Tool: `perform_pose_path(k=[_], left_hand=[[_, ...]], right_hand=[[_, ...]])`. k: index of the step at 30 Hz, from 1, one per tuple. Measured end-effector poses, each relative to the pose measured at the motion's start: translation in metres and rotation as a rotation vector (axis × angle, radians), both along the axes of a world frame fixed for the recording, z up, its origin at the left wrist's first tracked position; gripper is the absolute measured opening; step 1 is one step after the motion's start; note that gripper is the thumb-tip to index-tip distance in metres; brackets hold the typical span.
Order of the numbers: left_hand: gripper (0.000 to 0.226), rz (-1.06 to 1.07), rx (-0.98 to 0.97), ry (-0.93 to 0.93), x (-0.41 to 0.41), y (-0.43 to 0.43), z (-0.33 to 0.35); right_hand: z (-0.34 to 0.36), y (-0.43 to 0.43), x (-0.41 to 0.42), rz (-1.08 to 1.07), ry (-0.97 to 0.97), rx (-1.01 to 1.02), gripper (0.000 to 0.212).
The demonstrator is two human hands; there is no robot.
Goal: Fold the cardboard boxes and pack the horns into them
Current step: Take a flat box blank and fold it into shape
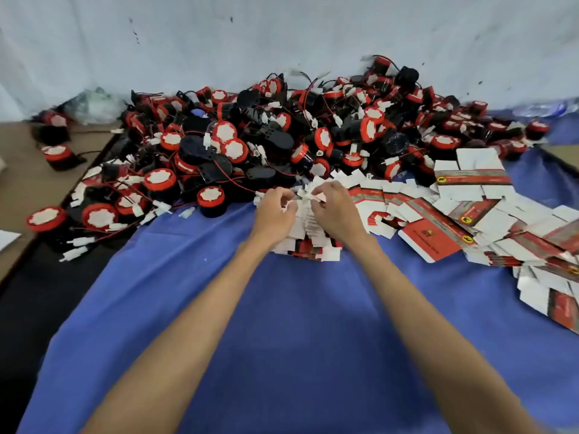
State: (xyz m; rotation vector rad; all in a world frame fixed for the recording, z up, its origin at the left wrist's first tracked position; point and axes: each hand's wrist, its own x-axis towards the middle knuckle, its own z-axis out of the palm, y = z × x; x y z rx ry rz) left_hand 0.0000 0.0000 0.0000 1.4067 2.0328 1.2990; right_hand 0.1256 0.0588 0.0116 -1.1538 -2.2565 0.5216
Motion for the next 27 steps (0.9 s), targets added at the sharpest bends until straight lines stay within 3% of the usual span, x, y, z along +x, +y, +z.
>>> perform_pose_path(k=[3,5,7,11,14,17,20,22,24,27], left_hand=[[0.026,0.018,-0.062,0.111,-0.002,0.011,-0.011],[0.028,-0.010,-0.050,0.177,-0.002,0.010,-0.024],[0.029,-0.052,-0.024,0.230,-0.004,0.006,-0.031],[0.026,-0.083,0.028,0.251,-0.005,0.004,-0.029],[0.023,-0.079,0.086,0.229,-0.004,0.001,-0.028],[0.021,-0.079,0.128,0.223,-0.004,0.000,-0.028],[0.019,-0.079,0.184,0.216,-0.004,-0.005,-0.028],[0.017,-0.091,0.240,0.147,-0.004,-0.008,-0.026],[0.019,-0.114,0.323,-0.014,-0.002,-0.010,-0.020],[0.056,-0.135,0.416,-0.424,0.005,-0.014,-0.004]], right_hand=[[-0.010,0.019,-0.005,-0.128,-0.234,-0.037,0.061],[-0.017,0.023,-0.008,-0.161,-0.364,-0.039,0.069],[-0.022,0.020,-0.010,-0.181,-0.411,0.061,0.060],[-0.022,0.000,-0.006,-0.161,-0.445,0.340,0.018],[-0.025,-0.008,0.005,-0.179,-0.359,0.374,0.016],[-0.017,-0.013,0.011,-0.175,-0.126,0.605,0.029],[-0.006,-0.011,0.016,-0.089,0.222,0.891,0.037],[0.010,-0.010,0.022,-0.050,0.461,0.967,0.039],[0.031,-0.013,0.027,-0.094,0.719,0.868,0.025],[0.045,-0.016,0.034,-0.269,1.092,0.493,0.027]])
